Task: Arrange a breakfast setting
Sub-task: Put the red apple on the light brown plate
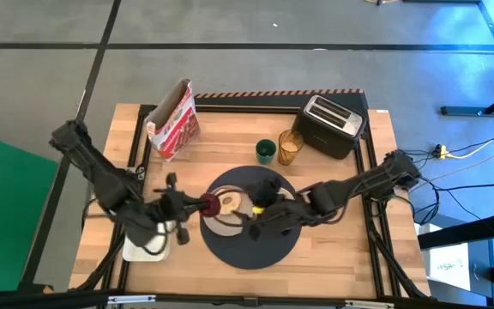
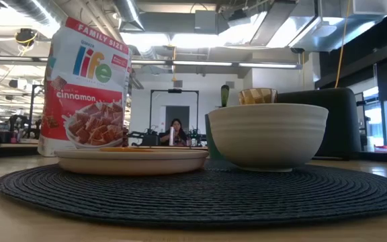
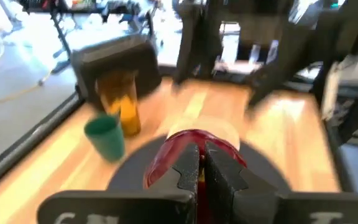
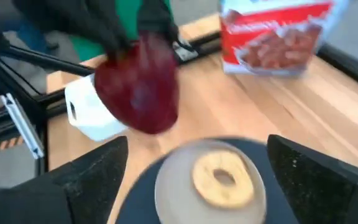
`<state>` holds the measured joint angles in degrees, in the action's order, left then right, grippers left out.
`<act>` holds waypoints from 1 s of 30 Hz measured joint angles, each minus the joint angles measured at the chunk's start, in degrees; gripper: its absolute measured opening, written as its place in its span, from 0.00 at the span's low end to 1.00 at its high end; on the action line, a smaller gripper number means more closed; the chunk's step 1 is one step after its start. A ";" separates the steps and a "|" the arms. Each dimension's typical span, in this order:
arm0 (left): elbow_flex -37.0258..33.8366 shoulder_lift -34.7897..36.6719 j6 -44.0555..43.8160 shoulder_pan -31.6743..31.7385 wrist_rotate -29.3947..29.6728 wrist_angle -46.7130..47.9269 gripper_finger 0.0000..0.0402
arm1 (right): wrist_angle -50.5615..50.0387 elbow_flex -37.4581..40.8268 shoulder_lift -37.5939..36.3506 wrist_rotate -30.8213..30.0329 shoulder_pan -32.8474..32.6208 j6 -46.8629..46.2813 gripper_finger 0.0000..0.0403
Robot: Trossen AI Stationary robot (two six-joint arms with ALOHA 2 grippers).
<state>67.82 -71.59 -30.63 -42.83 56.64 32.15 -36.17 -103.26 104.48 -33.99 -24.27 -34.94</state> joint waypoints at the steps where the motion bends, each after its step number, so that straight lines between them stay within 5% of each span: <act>1: -2.63 -0.39 -1.52 0.26 -0.02 -1.75 0.01 | -2.25 -0.01 -0.93 -0.17 -0.06 -1.82 0.91; 13: -31.79 -5.57 -3.39 4.53 -7.99 -41.50 0.01 | -11.90 -0.07 -3.87 1.18 -0.57 -10.95 0.77; 25: -34.13 -15.51 -3.35 4.94 -11.26 -45.78 0.03 | -12.60 -0.07 -3.81 4.27 -0.88 -13.05 0.73; 30: -34.07 -17.34 -5.24 5.02 -10.50 -47.14 0.04 | -22.35 -0.07 -3.81 5.79 -0.90 -23.65 0.73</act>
<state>33.76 -88.92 -35.87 -37.81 46.14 -14.99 -58.53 -103.33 100.66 -28.20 -25.17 -58.58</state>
